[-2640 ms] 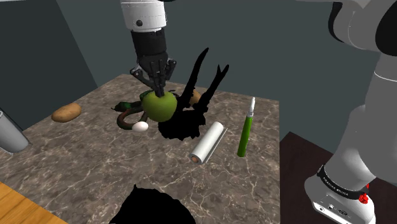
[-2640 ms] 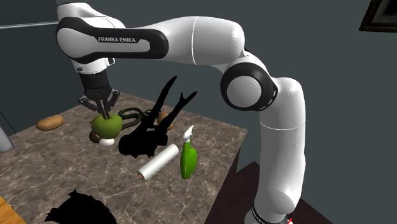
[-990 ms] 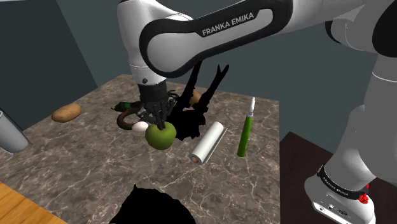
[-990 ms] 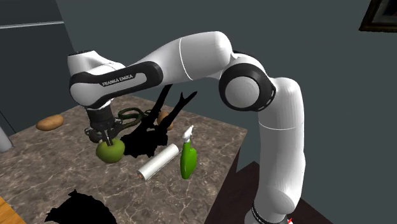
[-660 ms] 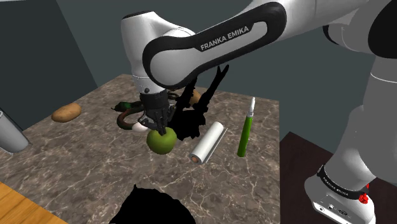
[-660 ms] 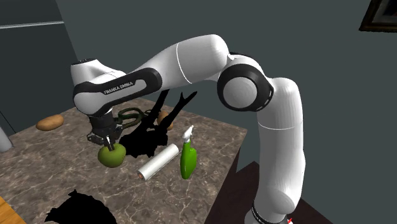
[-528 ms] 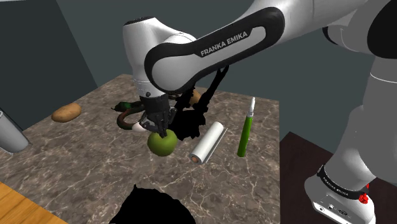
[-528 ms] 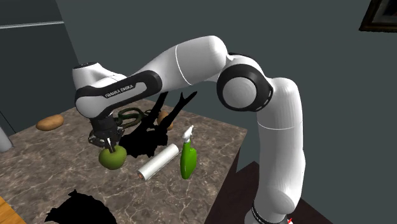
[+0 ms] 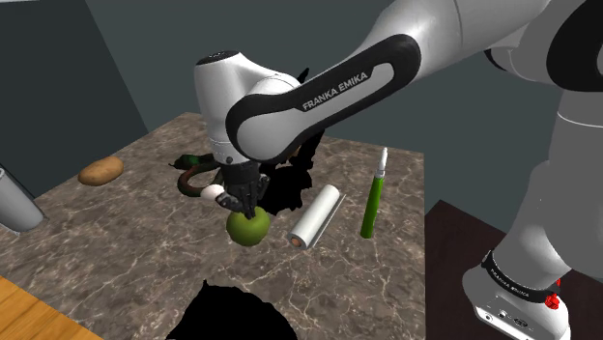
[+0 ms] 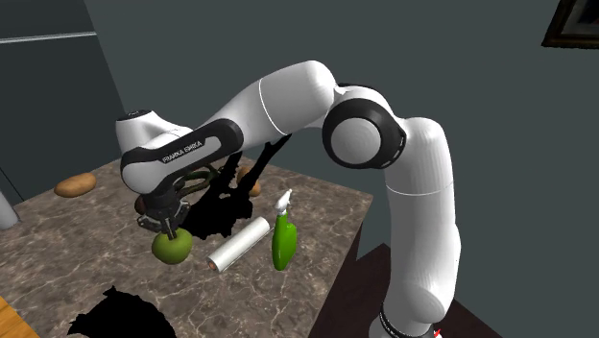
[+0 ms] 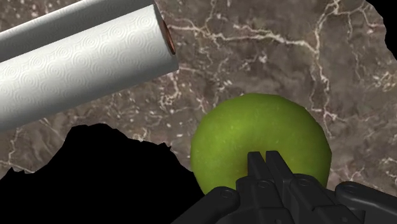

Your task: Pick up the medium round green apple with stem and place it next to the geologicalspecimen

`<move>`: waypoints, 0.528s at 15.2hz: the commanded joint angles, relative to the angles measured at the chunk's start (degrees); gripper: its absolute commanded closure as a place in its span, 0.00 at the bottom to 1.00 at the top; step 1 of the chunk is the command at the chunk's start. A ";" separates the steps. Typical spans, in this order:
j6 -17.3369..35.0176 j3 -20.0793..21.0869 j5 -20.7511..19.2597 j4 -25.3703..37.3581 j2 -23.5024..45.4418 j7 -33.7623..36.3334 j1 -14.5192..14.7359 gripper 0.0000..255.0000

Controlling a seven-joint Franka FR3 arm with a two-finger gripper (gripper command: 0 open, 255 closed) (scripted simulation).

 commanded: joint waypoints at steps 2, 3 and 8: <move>0.32 -0.09 -0.13 -0.18 0.24 0.08 -0.02 1.00; 0.32 -0.09 -0.13 -0.18 0.24 0.08 -0.02 1.00; 0.30 -0.06 -0.13 -0.21 0.20 0.13 0.00 0.00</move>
